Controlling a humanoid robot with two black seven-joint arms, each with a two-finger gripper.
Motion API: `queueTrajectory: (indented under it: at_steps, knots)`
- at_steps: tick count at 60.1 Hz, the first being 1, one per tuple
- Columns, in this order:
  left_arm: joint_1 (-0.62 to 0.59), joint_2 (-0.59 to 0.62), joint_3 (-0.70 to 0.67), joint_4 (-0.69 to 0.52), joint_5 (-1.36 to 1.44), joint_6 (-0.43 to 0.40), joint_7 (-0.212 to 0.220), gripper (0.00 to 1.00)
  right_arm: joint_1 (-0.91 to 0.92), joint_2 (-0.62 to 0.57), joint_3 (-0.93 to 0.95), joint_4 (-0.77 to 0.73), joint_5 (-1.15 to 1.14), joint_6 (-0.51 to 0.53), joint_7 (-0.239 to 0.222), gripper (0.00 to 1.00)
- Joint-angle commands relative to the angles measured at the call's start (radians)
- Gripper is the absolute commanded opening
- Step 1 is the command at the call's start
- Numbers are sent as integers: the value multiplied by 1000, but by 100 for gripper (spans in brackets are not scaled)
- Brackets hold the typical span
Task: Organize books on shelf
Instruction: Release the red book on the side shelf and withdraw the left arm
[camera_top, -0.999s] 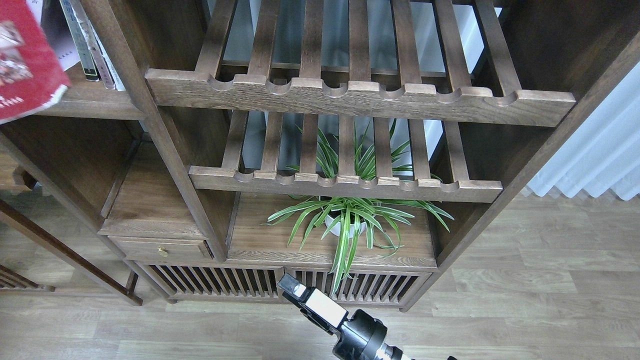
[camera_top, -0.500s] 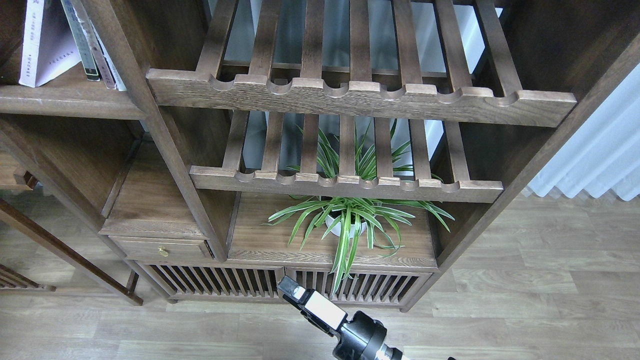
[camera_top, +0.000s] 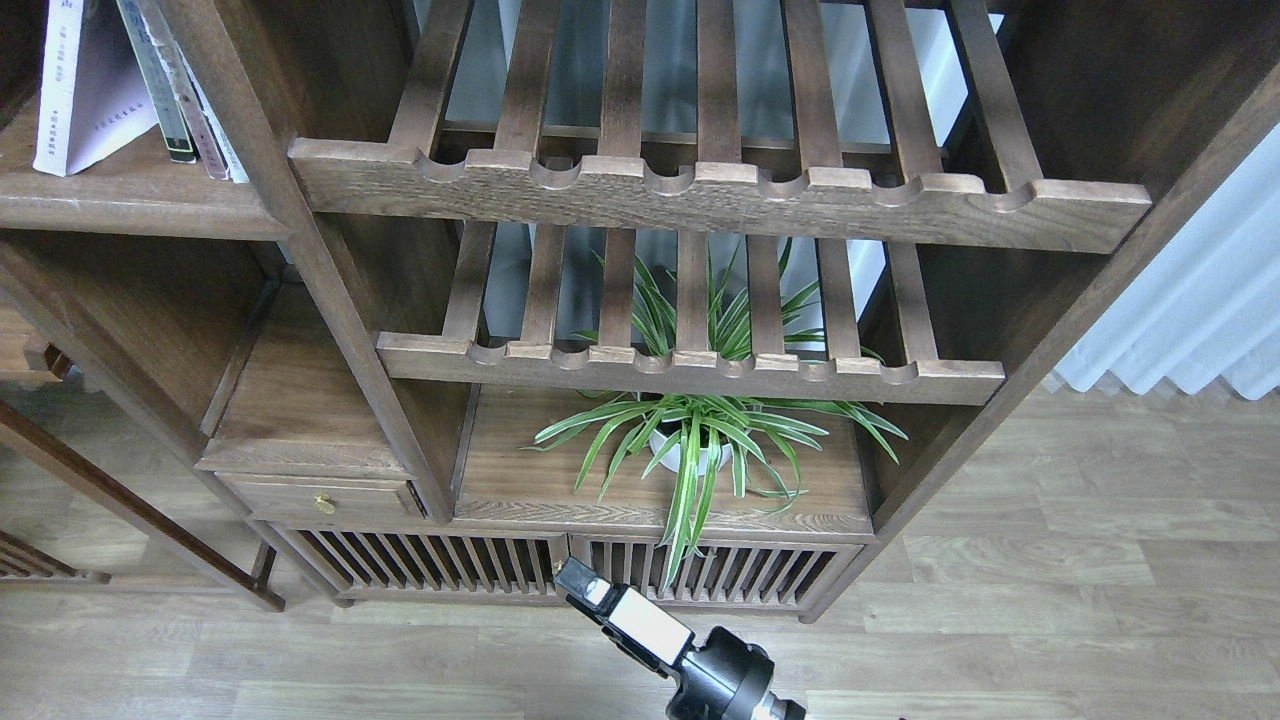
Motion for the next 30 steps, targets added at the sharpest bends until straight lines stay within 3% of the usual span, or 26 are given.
queueTrajectory:
  at_steps: [1,30]
  knots:
    - [-65,-29,71,46,2,0,5,11,-1,0,10,-1,0,0,0,100]
    - [-234,-158,254,246,24,0,48,14,-1,0,14,1,-8,0,0,100]
